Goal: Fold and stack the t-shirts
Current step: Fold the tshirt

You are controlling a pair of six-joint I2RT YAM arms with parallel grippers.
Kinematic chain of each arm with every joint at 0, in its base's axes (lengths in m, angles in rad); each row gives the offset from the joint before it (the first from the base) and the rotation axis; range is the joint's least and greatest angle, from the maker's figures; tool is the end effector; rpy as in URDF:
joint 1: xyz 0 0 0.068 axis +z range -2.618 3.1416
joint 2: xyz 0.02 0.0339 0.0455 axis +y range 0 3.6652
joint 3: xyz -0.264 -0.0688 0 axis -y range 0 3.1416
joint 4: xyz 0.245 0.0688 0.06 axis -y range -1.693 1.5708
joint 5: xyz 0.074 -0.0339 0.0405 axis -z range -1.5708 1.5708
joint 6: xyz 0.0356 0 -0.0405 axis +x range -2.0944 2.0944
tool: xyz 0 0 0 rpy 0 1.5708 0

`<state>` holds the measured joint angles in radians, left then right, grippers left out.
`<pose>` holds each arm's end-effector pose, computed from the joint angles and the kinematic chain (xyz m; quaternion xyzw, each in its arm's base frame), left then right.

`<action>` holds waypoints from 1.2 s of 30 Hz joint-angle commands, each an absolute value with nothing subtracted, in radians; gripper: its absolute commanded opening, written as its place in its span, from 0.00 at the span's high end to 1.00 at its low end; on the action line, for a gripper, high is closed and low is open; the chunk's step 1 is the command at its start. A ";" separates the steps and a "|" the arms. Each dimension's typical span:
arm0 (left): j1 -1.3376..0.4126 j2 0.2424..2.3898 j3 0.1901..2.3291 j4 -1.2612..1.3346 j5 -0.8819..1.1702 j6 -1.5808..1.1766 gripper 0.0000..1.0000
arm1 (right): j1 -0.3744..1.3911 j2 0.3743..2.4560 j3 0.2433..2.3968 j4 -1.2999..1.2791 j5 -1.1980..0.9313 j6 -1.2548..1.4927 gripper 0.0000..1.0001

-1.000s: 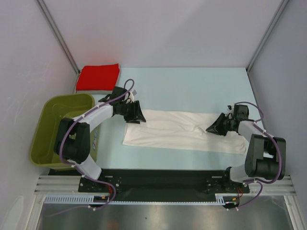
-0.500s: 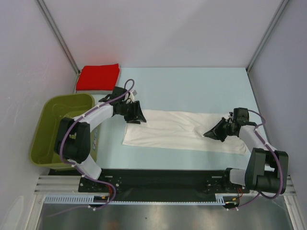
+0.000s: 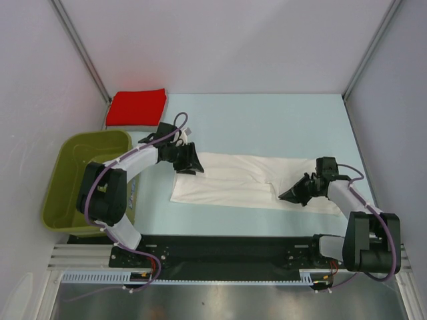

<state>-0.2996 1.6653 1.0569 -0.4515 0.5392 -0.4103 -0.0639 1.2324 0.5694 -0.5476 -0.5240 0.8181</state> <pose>0.3112 -0.1153 0.1943 0.0156 0.9349 -0.3263 0.1388 0.2001 0.0050 0.1609 0.3637 0.8791 0.3006 0.0670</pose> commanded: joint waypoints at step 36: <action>-0.765 1.946 1.326 -0.192 0.721 -0.552 0.48 | -0.500 1.566 1.051 -0.667 -0.121 0.388 0.57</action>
